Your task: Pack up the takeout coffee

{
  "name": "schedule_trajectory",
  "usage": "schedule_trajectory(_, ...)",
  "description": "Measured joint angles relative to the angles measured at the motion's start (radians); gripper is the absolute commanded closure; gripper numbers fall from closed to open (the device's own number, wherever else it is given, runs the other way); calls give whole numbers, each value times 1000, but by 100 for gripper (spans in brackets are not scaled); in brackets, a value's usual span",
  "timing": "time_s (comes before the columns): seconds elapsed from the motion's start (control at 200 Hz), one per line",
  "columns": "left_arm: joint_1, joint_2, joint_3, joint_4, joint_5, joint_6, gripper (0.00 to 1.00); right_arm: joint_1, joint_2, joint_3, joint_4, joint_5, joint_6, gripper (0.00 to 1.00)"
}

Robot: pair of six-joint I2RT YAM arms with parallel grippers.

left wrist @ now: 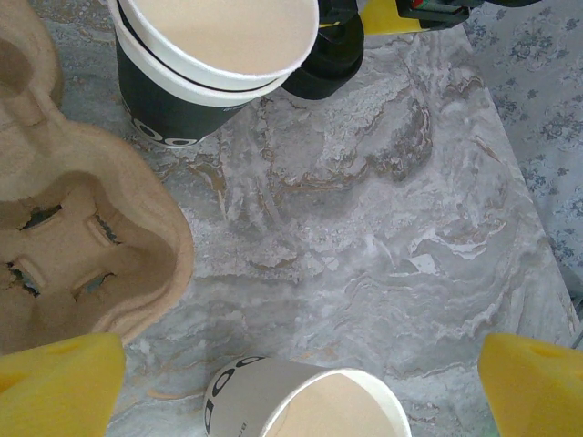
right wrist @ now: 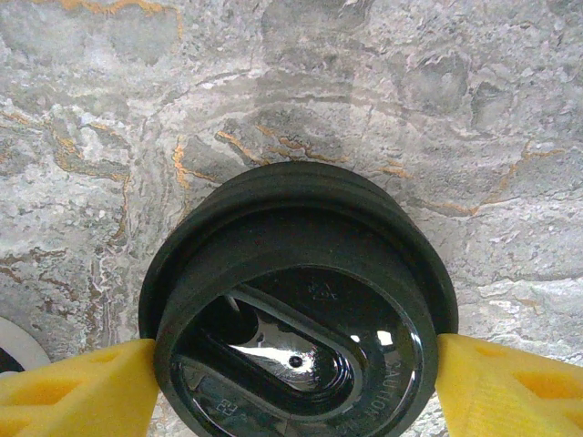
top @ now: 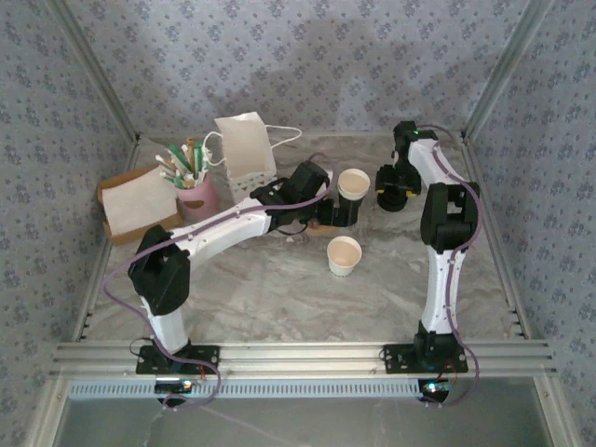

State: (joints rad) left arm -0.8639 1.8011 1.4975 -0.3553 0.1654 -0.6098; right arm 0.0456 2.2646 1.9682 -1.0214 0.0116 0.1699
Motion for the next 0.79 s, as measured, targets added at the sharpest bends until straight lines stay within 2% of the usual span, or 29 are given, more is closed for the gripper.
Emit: schedule_trajectory(0.795,0,0,-9,7,0,0,1,0,0,2,-3,-1,-3,25)
